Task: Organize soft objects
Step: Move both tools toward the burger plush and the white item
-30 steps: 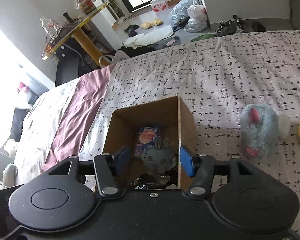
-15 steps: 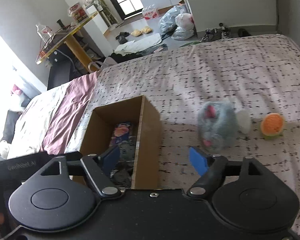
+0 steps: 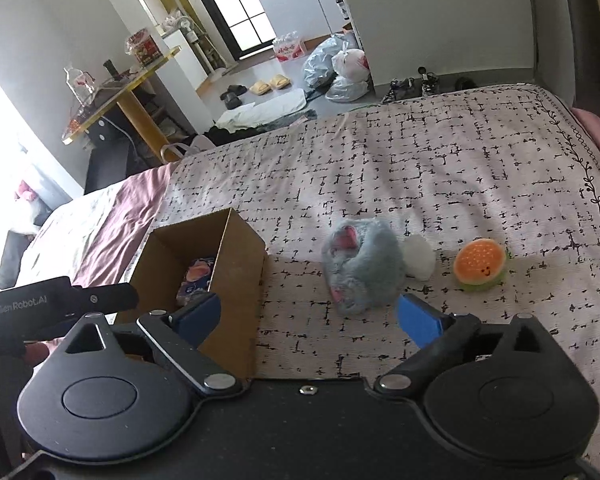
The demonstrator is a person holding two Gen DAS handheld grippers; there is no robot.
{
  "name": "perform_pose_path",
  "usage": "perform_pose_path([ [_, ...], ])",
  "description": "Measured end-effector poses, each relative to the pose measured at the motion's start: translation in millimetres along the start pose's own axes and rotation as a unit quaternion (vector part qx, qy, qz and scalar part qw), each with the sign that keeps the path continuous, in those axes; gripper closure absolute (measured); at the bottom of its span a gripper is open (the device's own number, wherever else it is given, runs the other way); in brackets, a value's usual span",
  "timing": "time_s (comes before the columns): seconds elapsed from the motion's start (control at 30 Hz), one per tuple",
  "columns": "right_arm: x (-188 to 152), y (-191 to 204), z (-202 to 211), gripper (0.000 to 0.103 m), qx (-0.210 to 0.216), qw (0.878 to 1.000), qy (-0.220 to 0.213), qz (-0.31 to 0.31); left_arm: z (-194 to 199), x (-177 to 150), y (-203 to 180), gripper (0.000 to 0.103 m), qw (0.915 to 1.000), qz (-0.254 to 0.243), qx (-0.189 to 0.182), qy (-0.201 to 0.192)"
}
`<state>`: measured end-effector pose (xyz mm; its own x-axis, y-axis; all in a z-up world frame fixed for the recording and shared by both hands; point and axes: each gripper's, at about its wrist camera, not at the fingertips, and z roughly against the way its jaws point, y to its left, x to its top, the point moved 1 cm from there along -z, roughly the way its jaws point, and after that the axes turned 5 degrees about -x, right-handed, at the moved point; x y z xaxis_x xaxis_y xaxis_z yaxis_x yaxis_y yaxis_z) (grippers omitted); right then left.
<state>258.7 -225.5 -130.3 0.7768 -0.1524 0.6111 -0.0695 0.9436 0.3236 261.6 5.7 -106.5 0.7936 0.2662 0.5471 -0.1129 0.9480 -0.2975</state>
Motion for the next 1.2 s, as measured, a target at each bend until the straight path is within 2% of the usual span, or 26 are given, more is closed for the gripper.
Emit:
perform_pose_path([
  [0.3, -6, -42, 4, 0.006, 0.016, 1.000, -0.002, -0.015, -9, -6, -34, 0.000, 0.9997, -0.024, 0.003, 0.001],
  [0.8, -6, -99, 0, 0.009, 0.015, 0.998, 0.006, -0.055, -42, -11, -91, 0.000, 0.9980, -0.060, 0.010, 0.018],
  [0.93, -4, -114, -8, 0.013, 0.015, 0.997, 0.006, -0.075, -52, -11, -105, 0.001, 0.9969, -0.075, 0.002, 0.024],
  [1.2, -7, -140, -25, 0.029, 0.022, 0.993, 0.000, -0.114, -76, -10, -134, 0.005, 0.9937, -0.105, -0.017, 0.035],
])
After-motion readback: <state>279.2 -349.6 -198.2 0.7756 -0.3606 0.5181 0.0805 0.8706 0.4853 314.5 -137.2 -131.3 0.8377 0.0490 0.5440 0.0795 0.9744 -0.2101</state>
